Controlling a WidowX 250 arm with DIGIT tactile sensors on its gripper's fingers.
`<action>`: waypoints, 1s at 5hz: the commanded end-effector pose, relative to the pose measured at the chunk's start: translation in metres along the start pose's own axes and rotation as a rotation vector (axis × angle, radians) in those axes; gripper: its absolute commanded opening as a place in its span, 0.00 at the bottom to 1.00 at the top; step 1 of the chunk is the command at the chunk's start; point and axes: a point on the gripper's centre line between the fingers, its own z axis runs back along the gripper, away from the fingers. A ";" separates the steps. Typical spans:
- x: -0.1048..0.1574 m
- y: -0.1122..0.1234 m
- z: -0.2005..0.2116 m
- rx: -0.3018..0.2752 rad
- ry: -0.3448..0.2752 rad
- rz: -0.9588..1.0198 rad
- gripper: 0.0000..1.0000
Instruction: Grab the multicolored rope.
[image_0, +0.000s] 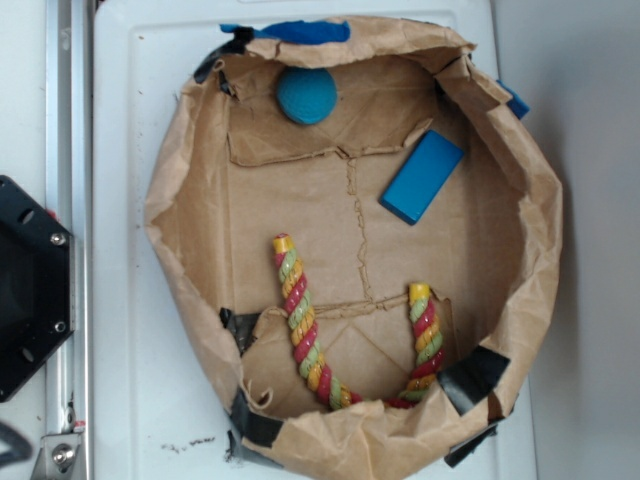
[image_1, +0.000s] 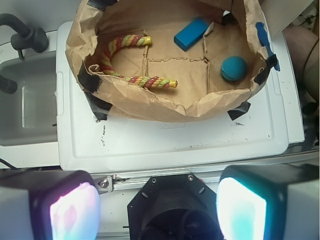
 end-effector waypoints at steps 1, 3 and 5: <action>0.000 0.000 0.000 0.000 0.000 0.000 1.00; 0.084 0.001 -0.018 0.037 -0.071 -0.032 1.00; 0.094 -0.007 -0.031 -0.028 -0.006 -0.238 1.00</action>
